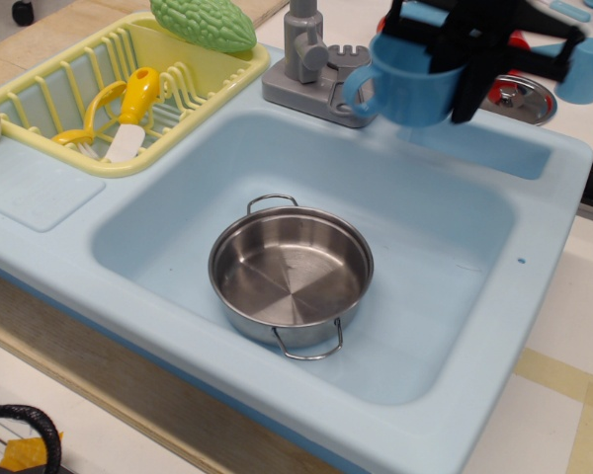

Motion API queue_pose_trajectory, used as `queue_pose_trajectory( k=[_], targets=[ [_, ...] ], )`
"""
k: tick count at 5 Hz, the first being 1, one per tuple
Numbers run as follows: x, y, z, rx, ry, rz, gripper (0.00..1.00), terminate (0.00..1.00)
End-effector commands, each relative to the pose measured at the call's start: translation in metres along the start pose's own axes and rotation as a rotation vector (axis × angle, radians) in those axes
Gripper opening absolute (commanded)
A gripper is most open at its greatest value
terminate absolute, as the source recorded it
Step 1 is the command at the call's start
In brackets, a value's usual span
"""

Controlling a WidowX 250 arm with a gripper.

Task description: Put cup into pot or pan

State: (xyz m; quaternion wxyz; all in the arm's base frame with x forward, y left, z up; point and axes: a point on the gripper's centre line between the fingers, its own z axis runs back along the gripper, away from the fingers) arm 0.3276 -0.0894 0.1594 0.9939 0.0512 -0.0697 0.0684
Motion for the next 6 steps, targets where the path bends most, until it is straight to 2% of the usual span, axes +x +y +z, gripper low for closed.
queue_pose_trajectory(
  k=[1,3,4,6],
  targets=[
    [-0.026,0.017,0.022,-0.025,-0.066,0.129,0.0,0.0],
    [-0.055,0.033,-0.013,-0.131,-0.05,0.237,0.0,0.0],
    [-0.057,0.034,-0.025,-0.176,-0.026,0.216,1.0,0.0],
    [-0.053,0.033,-0.027,-0.191,-0.001,0.204,1.0,0.0]
  ],
)
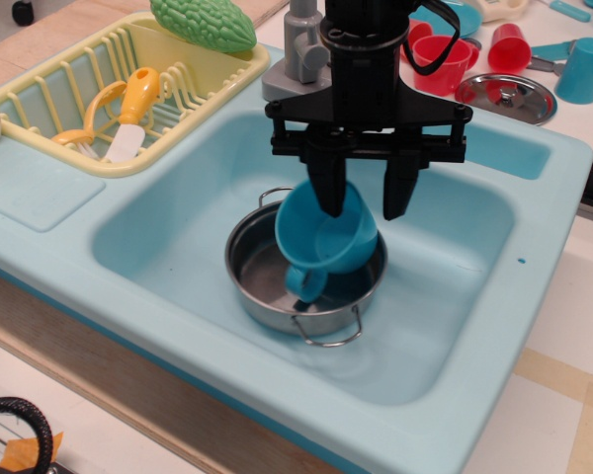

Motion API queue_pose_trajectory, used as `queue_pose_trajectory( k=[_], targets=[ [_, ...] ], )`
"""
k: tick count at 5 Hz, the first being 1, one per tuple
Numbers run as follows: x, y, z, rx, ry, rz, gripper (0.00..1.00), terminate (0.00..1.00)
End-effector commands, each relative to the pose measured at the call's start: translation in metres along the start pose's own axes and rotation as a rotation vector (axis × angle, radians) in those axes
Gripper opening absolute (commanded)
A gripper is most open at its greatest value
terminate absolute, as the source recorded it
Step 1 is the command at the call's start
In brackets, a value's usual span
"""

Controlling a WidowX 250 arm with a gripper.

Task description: Put cup into pot or pan

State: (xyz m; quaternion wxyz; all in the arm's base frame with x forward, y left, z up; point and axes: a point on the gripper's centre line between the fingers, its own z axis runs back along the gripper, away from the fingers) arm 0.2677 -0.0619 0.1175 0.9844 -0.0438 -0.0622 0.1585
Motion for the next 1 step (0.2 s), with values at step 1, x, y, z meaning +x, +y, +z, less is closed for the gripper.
queue_pose_trajectory(
  k=[1],
  targets=[
    [0.0081,-0.002,0.0099,-0.02,-0.036,0.007,1.0,1.0]
  ],
)
